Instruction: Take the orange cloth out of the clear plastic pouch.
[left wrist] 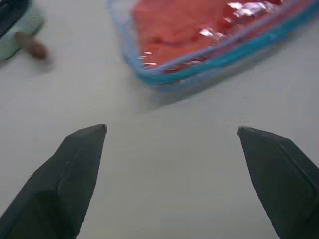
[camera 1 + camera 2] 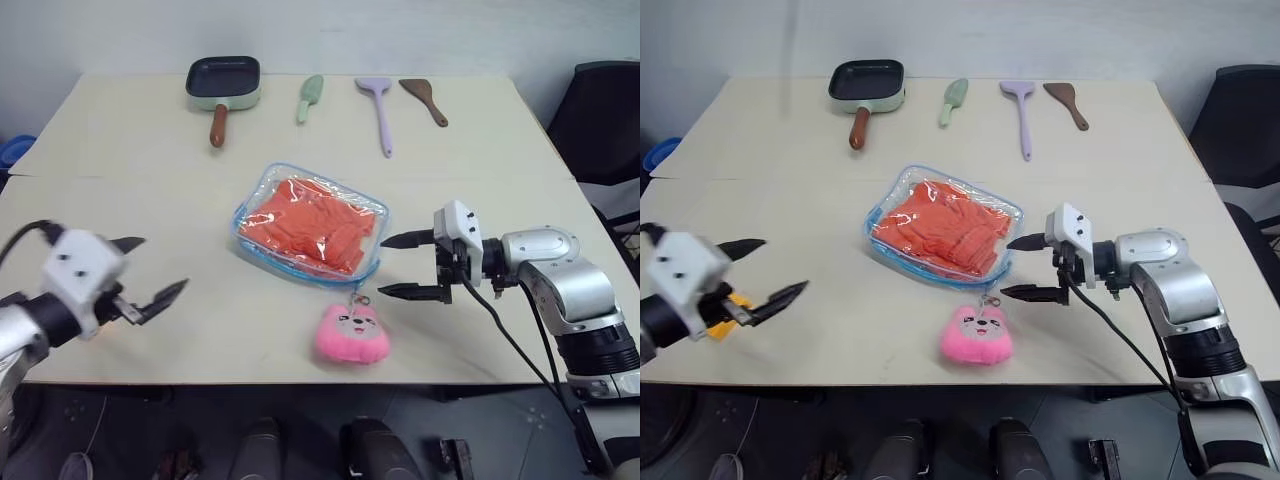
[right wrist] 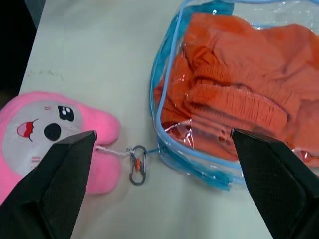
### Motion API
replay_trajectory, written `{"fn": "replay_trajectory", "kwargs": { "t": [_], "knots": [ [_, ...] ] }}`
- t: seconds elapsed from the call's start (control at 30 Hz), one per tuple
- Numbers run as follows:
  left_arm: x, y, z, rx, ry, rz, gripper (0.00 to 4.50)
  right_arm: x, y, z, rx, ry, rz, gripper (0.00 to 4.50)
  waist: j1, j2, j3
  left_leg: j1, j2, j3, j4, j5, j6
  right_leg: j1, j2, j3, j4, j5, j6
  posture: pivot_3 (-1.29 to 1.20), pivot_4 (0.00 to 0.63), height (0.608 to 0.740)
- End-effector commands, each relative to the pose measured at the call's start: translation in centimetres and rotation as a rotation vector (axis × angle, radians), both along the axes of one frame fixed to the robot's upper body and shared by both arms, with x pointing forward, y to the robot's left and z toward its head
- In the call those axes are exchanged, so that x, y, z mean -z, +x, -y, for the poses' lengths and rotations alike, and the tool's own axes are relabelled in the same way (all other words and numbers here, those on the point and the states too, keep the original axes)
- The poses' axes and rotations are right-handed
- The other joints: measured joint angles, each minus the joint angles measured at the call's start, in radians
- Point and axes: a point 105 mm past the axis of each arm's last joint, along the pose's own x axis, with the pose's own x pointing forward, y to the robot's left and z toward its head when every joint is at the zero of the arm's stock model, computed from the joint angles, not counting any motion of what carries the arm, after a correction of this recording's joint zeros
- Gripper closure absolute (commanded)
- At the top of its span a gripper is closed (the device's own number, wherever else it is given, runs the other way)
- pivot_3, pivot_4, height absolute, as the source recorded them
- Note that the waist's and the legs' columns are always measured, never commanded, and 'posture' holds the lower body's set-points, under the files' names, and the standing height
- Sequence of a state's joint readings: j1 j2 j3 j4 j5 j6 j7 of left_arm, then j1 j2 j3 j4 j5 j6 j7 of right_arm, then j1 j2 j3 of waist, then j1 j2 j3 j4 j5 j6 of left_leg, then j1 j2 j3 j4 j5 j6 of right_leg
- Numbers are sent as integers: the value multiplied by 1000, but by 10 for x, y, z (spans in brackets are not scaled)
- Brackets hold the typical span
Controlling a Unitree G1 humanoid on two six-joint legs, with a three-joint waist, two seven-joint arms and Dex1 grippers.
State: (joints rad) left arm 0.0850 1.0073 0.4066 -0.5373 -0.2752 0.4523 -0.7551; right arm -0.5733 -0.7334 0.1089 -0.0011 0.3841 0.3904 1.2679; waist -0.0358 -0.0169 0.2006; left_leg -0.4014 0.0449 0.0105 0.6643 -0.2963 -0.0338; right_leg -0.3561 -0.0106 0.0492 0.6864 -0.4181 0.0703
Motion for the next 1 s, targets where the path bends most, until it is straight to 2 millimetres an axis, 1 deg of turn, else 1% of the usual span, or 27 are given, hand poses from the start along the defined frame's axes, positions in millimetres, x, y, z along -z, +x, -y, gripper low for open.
{"fn": "replay_trajectory", "kwargs": {
  "t": [0.03,0.13,0.17,0.27,0.33,0.4,0.5,0.7,0.77,0.9,1.0],
  "knots": [
    [1,17,-3,93,171,37,23,-13,-3,2,2,7,70,0,-3,1,1,0,0,1,-1,0,0,-1,0,1,0,0,0,0,150,740],
    [6,47,-16,149,373,85,23,-15,-7,5,22,16,81,0,-5,1,1,-1,1,2,-1,1,0,-3,2,1,1,0,0,0,150,740],
    [7,55,-18,167,416,97,23,-15,-9,6,27,18,83,0,-5,2,1,-1,1,2,-1,1,0,-4,1,1,2,0,0,0,150,740],
    [-1,84,-11,211,446,183,23,-16,-15,8,43,26,86,0,1,2,1,-2,1,3,-1,2,0,-5,1,2,3,0,0,0,150,740],
    [-2,93,-9,235,457,204,23,-15,-17,8,49,27,85,0,0,1,1,-3,1,4,1,2,0,-6,1,2,3,0,0,0,150,740],
    [-2,105,-1,276,466,233,23,-13,-19,10,69,30,82,0,0,1,1,-3,1,7,1,2,0,-6,0,5,3,0,0,0,150,740],
    [0,112,10,348,468,251,23,-11,-21,11,87,33,80,0,2,1,1,-3,1,8,3,2,-1,-7,1,5,4,0,0,0,150,740],
    [10,115,24,463,477,226,23,-11,-23,14,124,50,75,0,1,1,1,-3,2,12,4,4,-4,-11,1,8,9,0,0,0,150,740],
    [13,120,27,471,496,223,23,-11,-23,14,128,52,76,0,2,1,1,-3,2,12,5,4,-3,-11,1,8,10,0,0,0,150,740],
    [16,138,29,429,510,239,23,-13,-24,12,130,59,77,0,5,1,1,-3,1,11,5,7,-1,-11,1,8,11,2,2,0,150,740],
    [18,143,31,428,512,236,640,-13,-25,11,128,60,76,0,3,1,1,-3,1,12,5,7,0,-11,1,9,11,4,4,0,150,740]
  ]
}}
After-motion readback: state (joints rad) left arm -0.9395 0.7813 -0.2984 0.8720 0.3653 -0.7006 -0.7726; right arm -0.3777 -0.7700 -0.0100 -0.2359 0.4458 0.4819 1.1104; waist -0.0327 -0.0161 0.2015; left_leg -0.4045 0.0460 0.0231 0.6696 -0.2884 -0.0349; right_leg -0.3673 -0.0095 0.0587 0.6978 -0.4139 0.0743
